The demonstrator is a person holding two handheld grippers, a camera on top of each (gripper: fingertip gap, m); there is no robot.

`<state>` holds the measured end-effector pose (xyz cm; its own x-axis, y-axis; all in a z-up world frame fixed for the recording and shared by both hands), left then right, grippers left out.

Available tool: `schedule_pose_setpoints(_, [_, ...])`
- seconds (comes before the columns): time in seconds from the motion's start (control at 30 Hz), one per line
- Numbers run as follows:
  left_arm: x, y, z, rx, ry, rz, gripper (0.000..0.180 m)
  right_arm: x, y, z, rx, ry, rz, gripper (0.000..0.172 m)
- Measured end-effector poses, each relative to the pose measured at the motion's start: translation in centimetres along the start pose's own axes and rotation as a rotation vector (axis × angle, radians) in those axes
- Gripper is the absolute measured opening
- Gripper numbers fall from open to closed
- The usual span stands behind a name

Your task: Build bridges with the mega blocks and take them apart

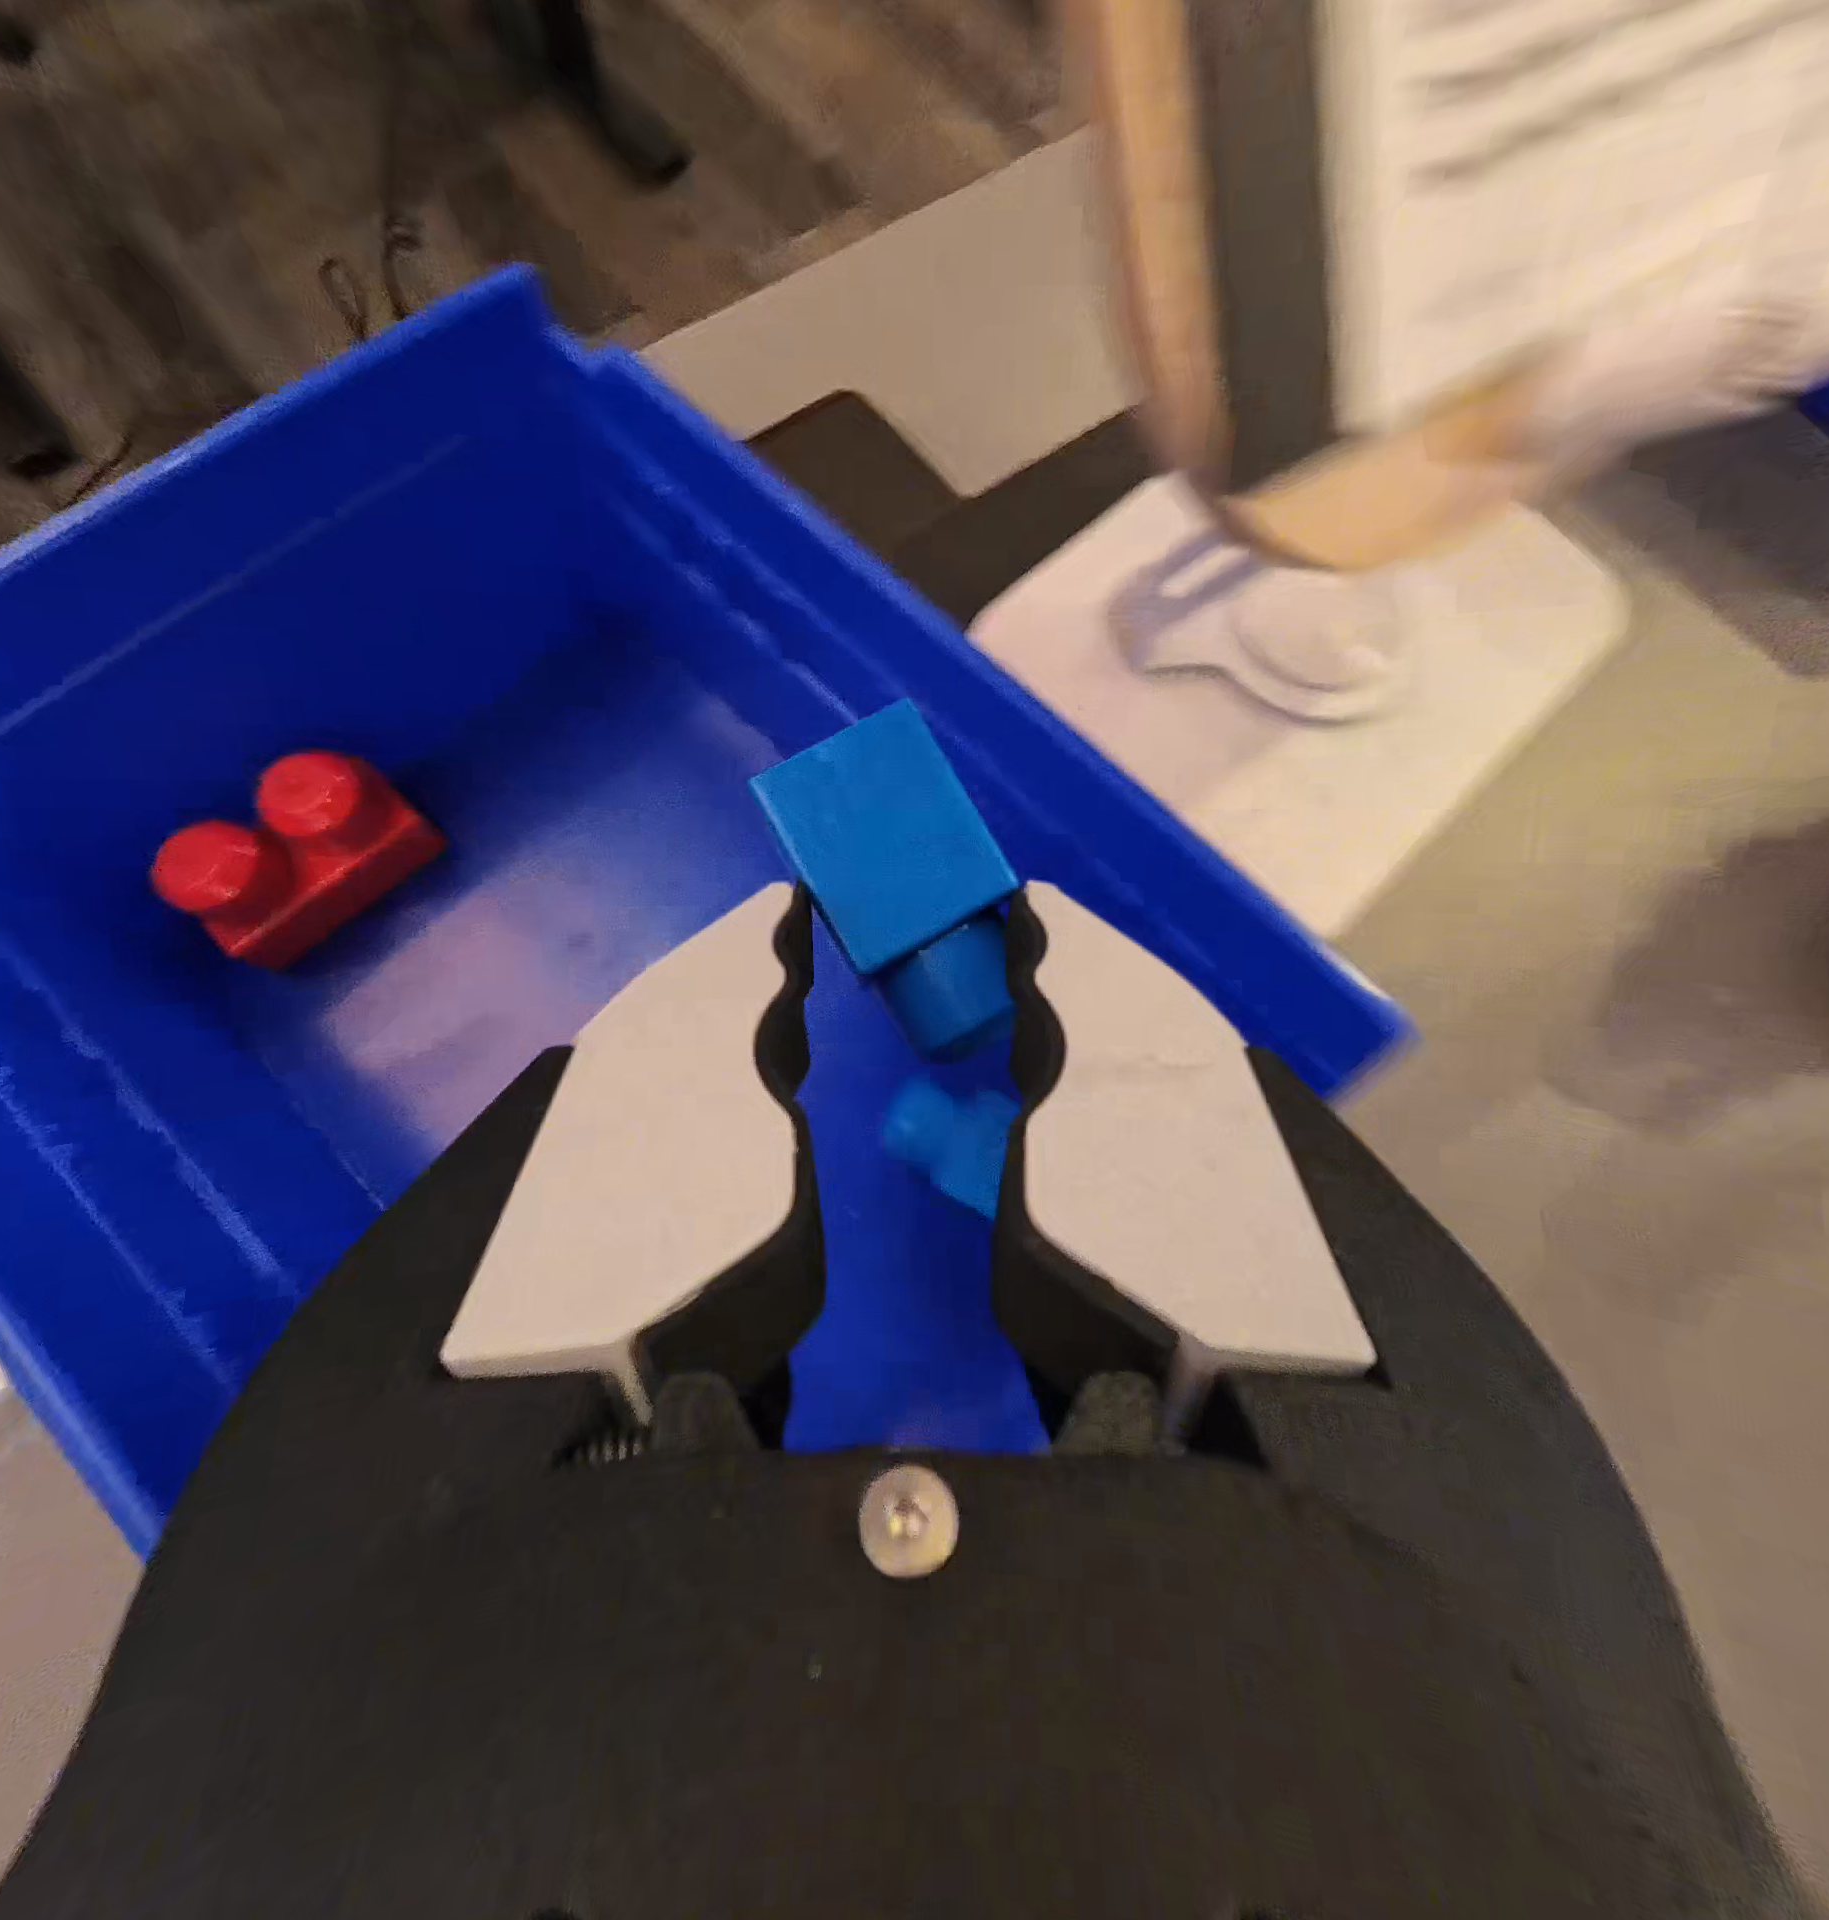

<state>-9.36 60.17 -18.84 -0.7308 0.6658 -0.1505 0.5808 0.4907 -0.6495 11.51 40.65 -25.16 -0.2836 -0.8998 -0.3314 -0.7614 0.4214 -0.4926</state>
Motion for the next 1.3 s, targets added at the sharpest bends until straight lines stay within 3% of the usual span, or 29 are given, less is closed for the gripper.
schedule_pose_setpoints(0.1, [-5.8,-3.9,2.0,0.002,0.098,0.086,0.035,-0.1,-0.1,-0.1,-0.008,0.009,0.001,0.017])
schedule_pose_setpoints(0.2, [-11.8,-4.8,5.8,0.058,0.152,0.175,0.035,0.0,0.0,0.0,-0.004,0.008,-0.002,0.017])
schedule_pose_setpoints(0.33, [-18.4,-2.7,11.5,0.179,0.201,0.261,0.035,0.2,0.1,0.1,0.010,-0.008,-0.004,0.016])
schedule_pose_setpoints(0.5, [-21.4,1.1,15.7,0.284,0.237,0.316,0.036,0.3,0.2,0.3,0.026,-0.023,-0.004,0.016])
schedule_pose_setpoints(0.57, [-21.5,1.6,16.1,0.323,0.216,0.316,0.081,0.2,0.1,0.3,0.026,-0.020,-0.003,0.016])
schedule_pose_setpoints(0.6, [-21.6,1.2,15.3,0.296,0.201,0.325,0.085,0.2,0.1,0.3,0.024,-0.018,-0.004,0.016])
schedule_pose_setpoints(0.7, [-18.9,-1.3,11.5,0.189,0.173,0.247,0.081,0.2,0.1,0.3,0.017,-0.010,-0.009,0.016])
schedule_pose_setpoints(0.8, [-12.7,-3.7,6.5,0.042,0.068,0.092,0.060,0.2,0.1,0.2,0.011,-0.005,-0.013,0.016])
schedule_pose_setpoints(0.87, [-7.7,-3.8,4.6,0.008,-0.041,-0.019,0.058,0.2,0.2,0.3,0.012,-0.004,-0.015,0.016])
schedule_pose_setpoints(0.93, [-4.6,-2.2,4.5,0.069,-0.153,-0.036,0.071,0.2,0.1,0.3,0.014,-0.007,-0.012,0.016])
schedule_pose_setpoints(1.0, [-2.4,0.2,5.6,0.175,-0.207,-0.069,0.097,0.1,0.1,0.4,0.015,-0.007,-0.010,0.016])
schedule_pose_setpoints(1.13, [0.3,3.3,7.7,0.298,-0.264,-0.159,0.088,0.2,0.2,0.5,0.020,-0.010,-0.012,0.016])
schedule_pose_setpoints(1.23, [-0.3,4.7,9.5,0.429,-0.360,-0.100,0.089,0.3,0.3,0.5,0.022,-0.011,-0.020,0.016])
schedule_pose_setpoints(1.3, [-0.6,5.0,9.5,0.458,-0.415,-0.055,0.079,0.3,0.4,0.6,0.027,-0.013,-0.024,0.016])
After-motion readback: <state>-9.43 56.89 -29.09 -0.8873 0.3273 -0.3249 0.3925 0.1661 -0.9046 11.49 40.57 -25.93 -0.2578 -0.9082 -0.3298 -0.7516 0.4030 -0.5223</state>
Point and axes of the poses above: each gripper's, where its closed fingertips meet, y out along the fingers, z out of its underside, x = y × z across the jaws, the point moved 1 cm from there along -y, back along the fingers, and after that the axes turned 7 degrees about -y, right-handed, at the moved point
